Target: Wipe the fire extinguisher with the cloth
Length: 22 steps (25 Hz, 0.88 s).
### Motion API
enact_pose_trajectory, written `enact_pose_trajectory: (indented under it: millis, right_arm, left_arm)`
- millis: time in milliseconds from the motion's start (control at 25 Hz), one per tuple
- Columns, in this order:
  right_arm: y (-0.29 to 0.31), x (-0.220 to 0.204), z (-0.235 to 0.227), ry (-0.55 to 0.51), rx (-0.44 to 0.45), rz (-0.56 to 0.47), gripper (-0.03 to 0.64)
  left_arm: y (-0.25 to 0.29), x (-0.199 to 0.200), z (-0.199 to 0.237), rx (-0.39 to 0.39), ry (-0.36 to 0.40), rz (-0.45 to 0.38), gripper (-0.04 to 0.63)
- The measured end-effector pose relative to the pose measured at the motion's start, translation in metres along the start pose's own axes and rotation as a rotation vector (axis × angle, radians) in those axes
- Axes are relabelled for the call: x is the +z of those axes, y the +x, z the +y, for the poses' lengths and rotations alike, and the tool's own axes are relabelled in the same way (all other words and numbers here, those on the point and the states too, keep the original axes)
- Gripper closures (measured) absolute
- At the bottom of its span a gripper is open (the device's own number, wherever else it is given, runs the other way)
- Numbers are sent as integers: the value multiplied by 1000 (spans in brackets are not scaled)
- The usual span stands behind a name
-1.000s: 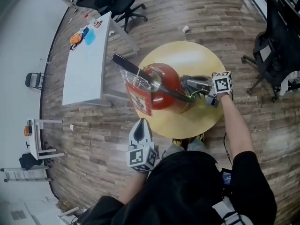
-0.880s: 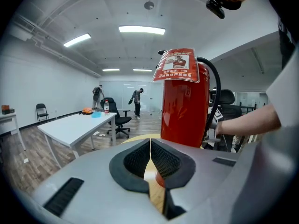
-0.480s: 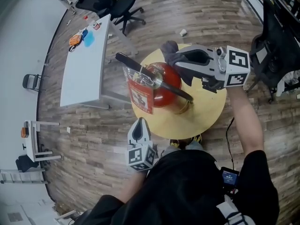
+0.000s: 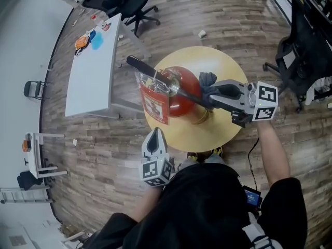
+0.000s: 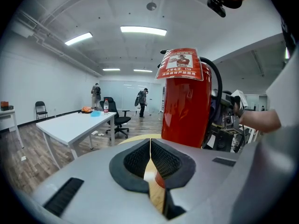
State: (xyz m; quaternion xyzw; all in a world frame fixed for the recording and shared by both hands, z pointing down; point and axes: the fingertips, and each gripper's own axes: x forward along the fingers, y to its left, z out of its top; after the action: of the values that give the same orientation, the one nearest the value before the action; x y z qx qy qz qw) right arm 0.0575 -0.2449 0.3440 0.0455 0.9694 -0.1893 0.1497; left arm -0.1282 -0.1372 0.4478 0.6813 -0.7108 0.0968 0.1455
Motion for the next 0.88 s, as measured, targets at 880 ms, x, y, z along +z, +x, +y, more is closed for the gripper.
enact_pose_trajectory:
  millis: [880]
  right_arm:
    - [26,122,99,-155,208,-202,540]
  left_arm:
    - [11,3,-28,-72,1,-11,572]
